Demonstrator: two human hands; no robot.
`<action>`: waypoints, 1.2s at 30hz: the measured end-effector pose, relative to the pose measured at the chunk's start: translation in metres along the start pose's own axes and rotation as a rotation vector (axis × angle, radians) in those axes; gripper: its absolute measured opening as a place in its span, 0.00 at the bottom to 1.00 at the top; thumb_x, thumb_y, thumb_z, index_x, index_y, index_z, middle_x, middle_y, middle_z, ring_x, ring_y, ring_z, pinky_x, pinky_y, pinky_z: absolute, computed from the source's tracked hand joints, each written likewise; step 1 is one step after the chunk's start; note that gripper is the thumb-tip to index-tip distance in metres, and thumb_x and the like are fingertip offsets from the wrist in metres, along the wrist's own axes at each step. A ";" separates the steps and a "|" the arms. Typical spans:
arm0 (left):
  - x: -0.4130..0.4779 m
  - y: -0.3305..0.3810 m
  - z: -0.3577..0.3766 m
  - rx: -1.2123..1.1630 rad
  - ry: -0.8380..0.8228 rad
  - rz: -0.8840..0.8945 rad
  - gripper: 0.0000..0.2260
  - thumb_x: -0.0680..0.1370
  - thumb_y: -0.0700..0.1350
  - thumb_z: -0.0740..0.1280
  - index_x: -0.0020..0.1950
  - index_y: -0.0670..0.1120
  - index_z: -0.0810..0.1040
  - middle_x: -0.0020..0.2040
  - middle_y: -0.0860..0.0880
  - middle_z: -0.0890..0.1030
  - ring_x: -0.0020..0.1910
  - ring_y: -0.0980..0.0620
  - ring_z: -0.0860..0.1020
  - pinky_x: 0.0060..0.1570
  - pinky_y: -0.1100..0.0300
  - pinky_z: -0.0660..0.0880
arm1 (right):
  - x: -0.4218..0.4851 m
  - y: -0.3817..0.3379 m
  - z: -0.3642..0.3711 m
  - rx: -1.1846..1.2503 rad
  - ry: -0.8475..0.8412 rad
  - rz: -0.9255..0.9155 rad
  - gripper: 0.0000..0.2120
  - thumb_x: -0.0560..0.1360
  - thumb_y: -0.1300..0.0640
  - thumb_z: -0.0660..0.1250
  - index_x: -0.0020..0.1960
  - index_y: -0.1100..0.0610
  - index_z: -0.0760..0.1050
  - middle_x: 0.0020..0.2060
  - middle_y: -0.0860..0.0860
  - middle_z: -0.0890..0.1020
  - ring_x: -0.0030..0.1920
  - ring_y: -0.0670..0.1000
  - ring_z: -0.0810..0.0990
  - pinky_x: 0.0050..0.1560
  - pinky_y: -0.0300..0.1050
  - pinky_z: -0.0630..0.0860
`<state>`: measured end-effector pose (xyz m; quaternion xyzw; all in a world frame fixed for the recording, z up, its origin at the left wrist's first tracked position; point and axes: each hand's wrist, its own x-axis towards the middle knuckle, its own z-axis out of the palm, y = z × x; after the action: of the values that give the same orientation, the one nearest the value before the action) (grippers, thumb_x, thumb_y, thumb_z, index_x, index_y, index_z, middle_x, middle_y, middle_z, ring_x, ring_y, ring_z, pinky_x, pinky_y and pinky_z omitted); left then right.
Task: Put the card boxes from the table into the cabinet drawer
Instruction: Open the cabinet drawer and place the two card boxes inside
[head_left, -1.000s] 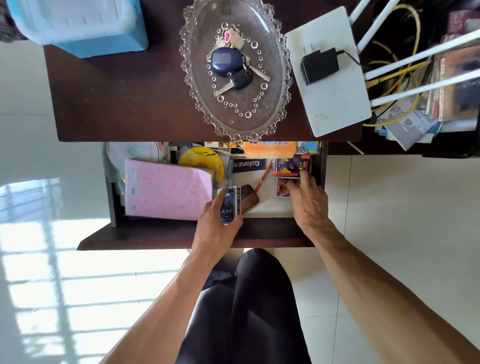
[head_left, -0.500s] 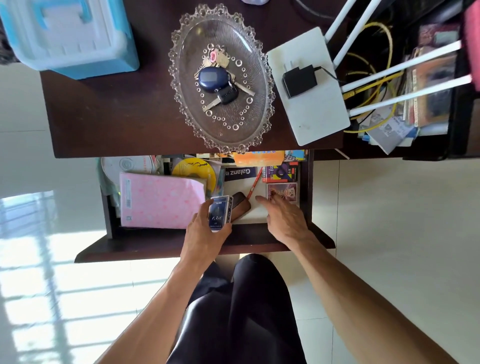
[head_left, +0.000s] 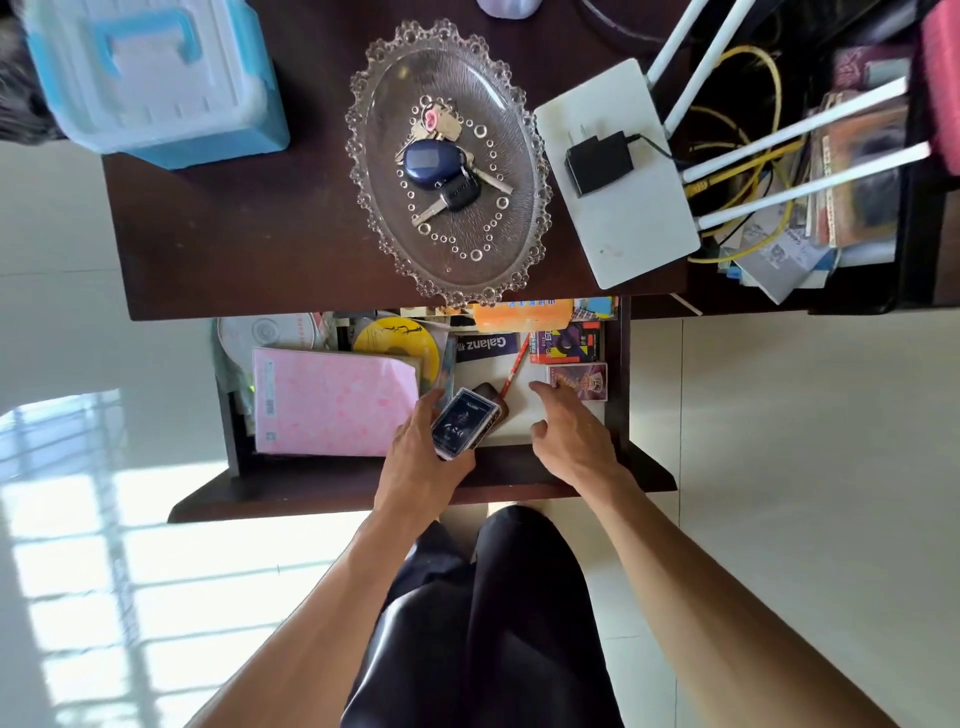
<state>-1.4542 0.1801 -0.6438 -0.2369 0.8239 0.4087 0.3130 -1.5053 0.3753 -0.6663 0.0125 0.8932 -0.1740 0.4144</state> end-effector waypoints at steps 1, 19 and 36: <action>-0.001 0.002 -0.001 0.028 -0.010 0.027 0.35 0.68 0.46 0.73 0.72 0.57 0.62 0.60 0.53 0.79 0.57 0.49 0.76 0.52 0.57 0.73 | -0.004 -0.006 -0.002 0.039 0.008 -0.066 0.29 0.78 0.58 0.68 0.77 0.50 0.64 0.70 0.53 0.73 0.65 0.53 0.78 0.59 0.51 0.81; -0.002 0.004 -0.007 0.004 -0.136 0.029 0.22 0.72 0.50 0.70 0.66 0.58 0.72 0.52 0.59 0.82 0.49 0.61 0.82 0.53 0.50 0.81 | -0.012 -0.032 -0.004 -0.187 0.015 -0.366 0.34 0.67 0.55 0.78 0.69 0.52 0.69 0.62 0.52 0.76 0.58 0.56 0.77 0.53 0.52 0.81; -0.002 -0.004 0.019 0.018 -0.240 -0.053 0.20 0.75 0.46 0.65 0.65 0.59 0.74 0.41 0.55 0.83 0.43 0.56 0.81 0.48 0.58 0.80 | 0.020 -0.004 0.006 -0.556 -0.133 -0.357 0.25 0.83 0.59 0.63 0.77 0.42 0.66 0.62 0.56 0.71 0.64 0.58 0.72 0.65 0.55 0.72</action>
<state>-1.4444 0.1940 -0.6539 -0.2051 0.7776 0.4183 0.4222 -1.5142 0.3671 -0.6834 -0.2690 0.8656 0.0063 0.4223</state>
